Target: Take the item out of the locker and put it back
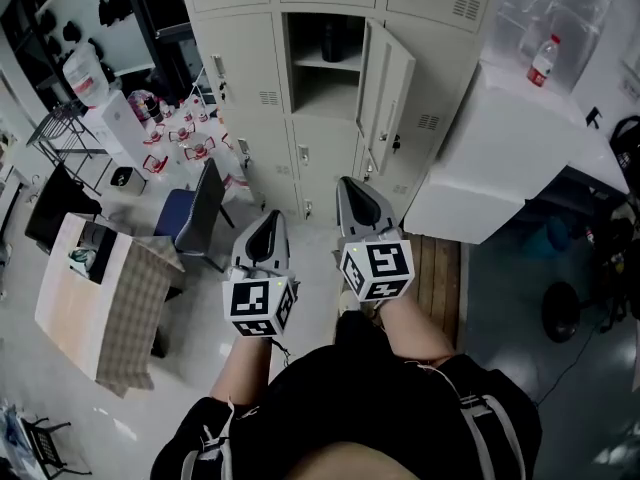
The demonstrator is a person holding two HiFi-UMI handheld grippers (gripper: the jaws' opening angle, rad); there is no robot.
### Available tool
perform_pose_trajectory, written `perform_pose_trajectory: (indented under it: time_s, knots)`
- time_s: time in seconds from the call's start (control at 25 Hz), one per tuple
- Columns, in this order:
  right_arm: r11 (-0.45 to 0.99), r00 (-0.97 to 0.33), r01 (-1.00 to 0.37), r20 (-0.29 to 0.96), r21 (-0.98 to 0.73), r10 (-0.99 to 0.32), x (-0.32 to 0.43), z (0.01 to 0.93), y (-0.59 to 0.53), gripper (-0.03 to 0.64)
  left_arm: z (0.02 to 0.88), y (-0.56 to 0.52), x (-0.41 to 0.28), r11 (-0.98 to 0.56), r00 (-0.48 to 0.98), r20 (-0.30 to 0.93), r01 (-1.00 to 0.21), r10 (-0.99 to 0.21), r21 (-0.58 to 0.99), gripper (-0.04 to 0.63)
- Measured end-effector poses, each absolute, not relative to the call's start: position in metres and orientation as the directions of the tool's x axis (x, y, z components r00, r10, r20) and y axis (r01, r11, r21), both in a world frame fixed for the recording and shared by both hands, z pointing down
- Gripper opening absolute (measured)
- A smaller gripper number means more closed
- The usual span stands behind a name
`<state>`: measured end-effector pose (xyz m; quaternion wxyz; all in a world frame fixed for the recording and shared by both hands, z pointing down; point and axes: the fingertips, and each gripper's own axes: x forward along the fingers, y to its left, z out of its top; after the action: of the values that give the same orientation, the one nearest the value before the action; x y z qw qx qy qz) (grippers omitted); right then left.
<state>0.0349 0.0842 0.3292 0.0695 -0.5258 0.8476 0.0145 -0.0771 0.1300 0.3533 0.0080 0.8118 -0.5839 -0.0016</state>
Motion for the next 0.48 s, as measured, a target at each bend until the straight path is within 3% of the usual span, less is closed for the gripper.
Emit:
perform_pose_trajectory:
  time_s: [0.48]
  knots:
    - [0.488, -0.48, -0.872, -0.117, -0.05, -0.87, 0.055, 0.328, -0.152, 0.014, 0.346, -0.107, -0.047, -0.276, 0.276, 0.004, -0.961, -0.961, 0.017, 0.012]
